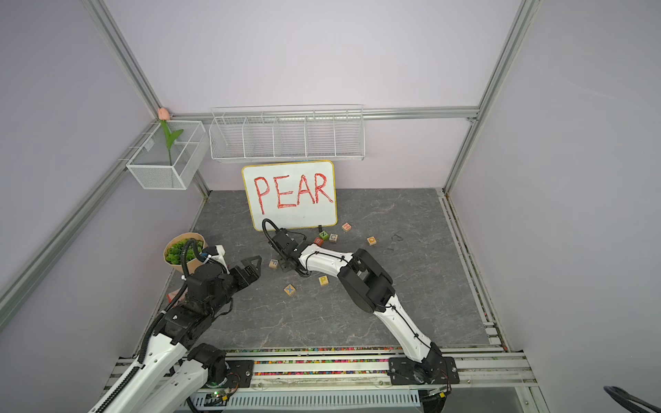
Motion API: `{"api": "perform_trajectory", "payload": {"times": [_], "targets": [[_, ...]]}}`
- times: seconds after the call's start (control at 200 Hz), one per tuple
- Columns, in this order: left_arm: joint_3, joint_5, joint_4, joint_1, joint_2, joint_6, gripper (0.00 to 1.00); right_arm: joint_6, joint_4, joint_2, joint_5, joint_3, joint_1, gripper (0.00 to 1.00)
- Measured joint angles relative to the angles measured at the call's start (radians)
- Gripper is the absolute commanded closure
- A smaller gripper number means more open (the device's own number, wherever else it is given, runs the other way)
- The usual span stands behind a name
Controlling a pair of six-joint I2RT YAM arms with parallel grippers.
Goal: Spell the uppercase word “pear” with letter blocks
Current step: Pick up the letter block from the center of the board.
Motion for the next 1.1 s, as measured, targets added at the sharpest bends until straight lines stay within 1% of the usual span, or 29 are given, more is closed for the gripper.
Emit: {"api": "perform_trajectory", "payload": {"times": [0.08,0.12,0.255,0.325,0.425,0.54,0.745,0.87,0.955,1.1], "targets": [[0.000,0.000,0.000,0.000,0.000,0.000,0.01,0.003,-0.001,0.000,0.001,0.000,-0.002,0.47],[0.000,0.000,0.000,0.000,0.000,0.000,0.01,0.001,-0.001,-0.001,-0.003,0.000,-0.005,0.43],[0.000,0.000,0.000,0.000,0.000,0.000,0.01,0.002,0.000,-0.001,-0.019,0.000,-0.014,0.42],[0.000,0.000,0.000,0.000,0.000,0.000,0.01,0.003,-0.001,-0.001,-0.021,0.002,-0.014,0.44],[0.000,0.000,0.000,0.000,0.003,0.000,0.01,0.006,-0.011,0.003,-0.023,0.012,-0.015,0.49],[0.000,0.000,0.000,0.000,0.007,0.000,0.01,0.011,-0.017,0.013,-0.027,0.029,-0.018,0.59],[0.000,0.000,0.000,0.000,0.011,0.000,0.01,0.009,-0.017,0.019,-0.026,0.039,-0.019,0.71],[0.000,0.000,0.000,0.000,0.013,0.000,0.01,-0.018,0.008,0.008,-0.022,0.013,-0.019,0.73],[0.000,0.000,0.000,0.000,0.015,0.000,0.01,-0.050,0.040,-0.031,-0.022,-0.054,-0.019,0.74],[0.000,0.016,0.007,0.000,0.018,0.001,0.01,-0.121,0.042,-0.118,-0.030,-0.167,-0.021,0.75]]}}
